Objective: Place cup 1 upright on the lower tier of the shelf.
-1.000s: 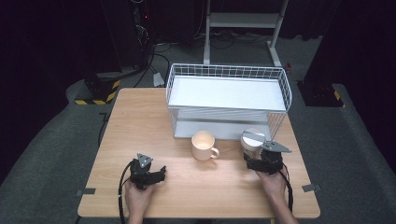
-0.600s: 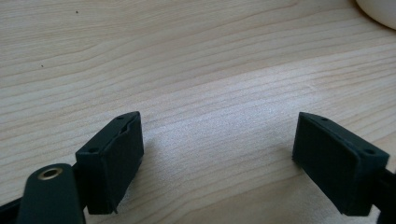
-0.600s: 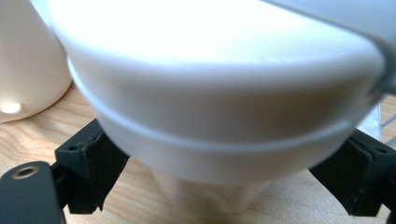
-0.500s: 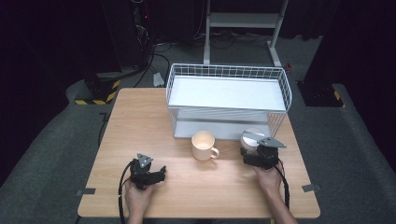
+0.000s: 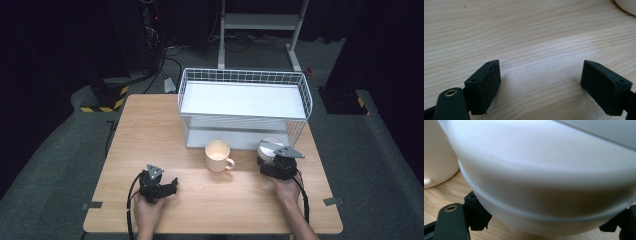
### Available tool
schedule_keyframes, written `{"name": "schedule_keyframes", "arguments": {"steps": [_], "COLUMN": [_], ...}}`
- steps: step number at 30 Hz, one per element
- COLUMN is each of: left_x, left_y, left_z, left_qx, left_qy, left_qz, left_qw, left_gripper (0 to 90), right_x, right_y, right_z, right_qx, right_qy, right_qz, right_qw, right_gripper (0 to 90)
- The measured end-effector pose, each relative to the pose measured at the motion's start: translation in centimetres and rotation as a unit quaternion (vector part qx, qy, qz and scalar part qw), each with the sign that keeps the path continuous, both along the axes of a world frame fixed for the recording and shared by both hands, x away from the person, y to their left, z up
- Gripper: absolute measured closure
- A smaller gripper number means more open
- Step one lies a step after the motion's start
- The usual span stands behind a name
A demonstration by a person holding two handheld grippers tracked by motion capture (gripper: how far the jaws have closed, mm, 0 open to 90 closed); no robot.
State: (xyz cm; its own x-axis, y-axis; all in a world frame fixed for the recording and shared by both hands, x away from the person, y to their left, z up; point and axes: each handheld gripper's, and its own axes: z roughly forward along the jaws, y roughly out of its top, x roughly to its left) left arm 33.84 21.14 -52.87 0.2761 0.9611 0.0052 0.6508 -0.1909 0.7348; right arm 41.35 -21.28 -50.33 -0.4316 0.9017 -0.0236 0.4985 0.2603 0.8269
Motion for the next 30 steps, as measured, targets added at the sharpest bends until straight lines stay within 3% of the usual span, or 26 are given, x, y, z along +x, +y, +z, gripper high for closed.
{"name": "schedule_keyframes", "arguments": {"steps": [16,30], "left_x": [0.0,0.0], "left_y": [0.0,0.0], "left_z": [0.0,0.0], "left_qx": [0.0,0.0], "left_qy": [0.0,0.0], "left_qz": [0.0,0.0], "left_qw": [1.0,1.0], "left_gripper": [16.8,16.8], "right_x": [-0.1,0.3], "right_y": [0.0,-0.1], "right_z": [0.0,1.2], "right_qx": [0.0,0.001], "right_qy": [-0.005,-0.01], "right_qz": [0.005,0.012], "right_qw": [1.0,0.9999], "right_gripper": [18.8,18.8]}}
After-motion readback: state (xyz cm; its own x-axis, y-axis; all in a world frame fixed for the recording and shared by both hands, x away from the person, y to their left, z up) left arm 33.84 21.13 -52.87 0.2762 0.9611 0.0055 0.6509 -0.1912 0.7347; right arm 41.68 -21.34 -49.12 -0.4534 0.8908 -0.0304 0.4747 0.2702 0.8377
